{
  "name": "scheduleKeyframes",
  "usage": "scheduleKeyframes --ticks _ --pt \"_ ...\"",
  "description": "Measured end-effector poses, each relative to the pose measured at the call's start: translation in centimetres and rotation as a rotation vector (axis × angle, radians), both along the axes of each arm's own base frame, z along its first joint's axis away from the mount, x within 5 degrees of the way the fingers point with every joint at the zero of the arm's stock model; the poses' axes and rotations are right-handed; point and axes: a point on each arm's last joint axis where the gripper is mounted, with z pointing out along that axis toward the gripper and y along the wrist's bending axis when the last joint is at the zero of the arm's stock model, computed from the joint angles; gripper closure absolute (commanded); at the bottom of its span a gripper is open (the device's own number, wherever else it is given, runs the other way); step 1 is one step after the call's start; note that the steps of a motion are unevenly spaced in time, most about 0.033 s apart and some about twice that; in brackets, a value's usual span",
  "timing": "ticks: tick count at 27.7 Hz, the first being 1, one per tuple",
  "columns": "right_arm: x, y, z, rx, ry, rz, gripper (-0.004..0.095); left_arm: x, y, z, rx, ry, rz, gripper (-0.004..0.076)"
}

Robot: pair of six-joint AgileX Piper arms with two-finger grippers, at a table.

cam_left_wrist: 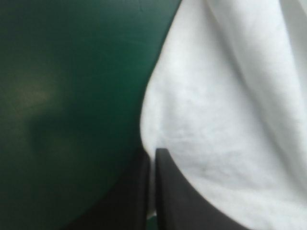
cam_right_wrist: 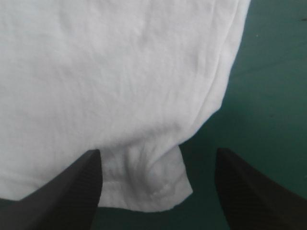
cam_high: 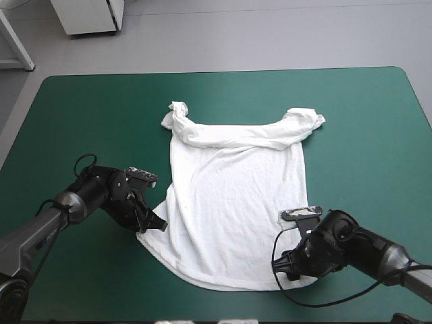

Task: Fold the cloth

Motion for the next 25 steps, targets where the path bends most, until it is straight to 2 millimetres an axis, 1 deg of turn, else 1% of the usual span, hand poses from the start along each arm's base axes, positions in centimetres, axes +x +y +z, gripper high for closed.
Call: scheduleKeyframes --ticks 4,7,9,11,14,21,23,25 --pt "-0.1 -0.1 -1.0 0.017 -0.008 -0.026 0.0285 0.0 0.0 0.0 0.000 0.000 0.000 0.0734" --pt "-0.4 -0.4 -1.8 0.012 -0.007 -0.032 0.0358 0.0 0.0 0.0 0.000 0.001 0.000 0.0734" --pt "-0.6 -0.7 -2.1 0.009 -0.016 -0.027 0.0435 0.0 0.0 0.0 -0.001 -0.002 0.000 0.0734" --pt "-0.8 -1.0 -2.3 0.003 -0.022 -0.022 0.0584 0.0 0.0 0.0 -0.001 -0.003 0.000 0.0734" --pt "-0.9 -1.2 -2.3 0.000 -0.030 -0.017 0.0912 0.0 0.0 0.0 -0.002 -0.002 0.001 0.0734" --pt "-1.0 -1.0 -2.2 0.034 -0.030 -0.029 0.0925 0.1 -0.1 0.4 -0.015 -0.008 0.007 0.0734" --pt "-0.7 -0.7 -1.6 0.039 -0.038 -0.030 0.0925 0.0 -0.5 1.0 -0.056 0.005 0.031 0.0734" --pt "-0.1 -0.6 0.0 0.016 -0.063 -0.036 0.0925 0.0 -0.8 3.0 -0.098 -0.038 0.047 0.0734"
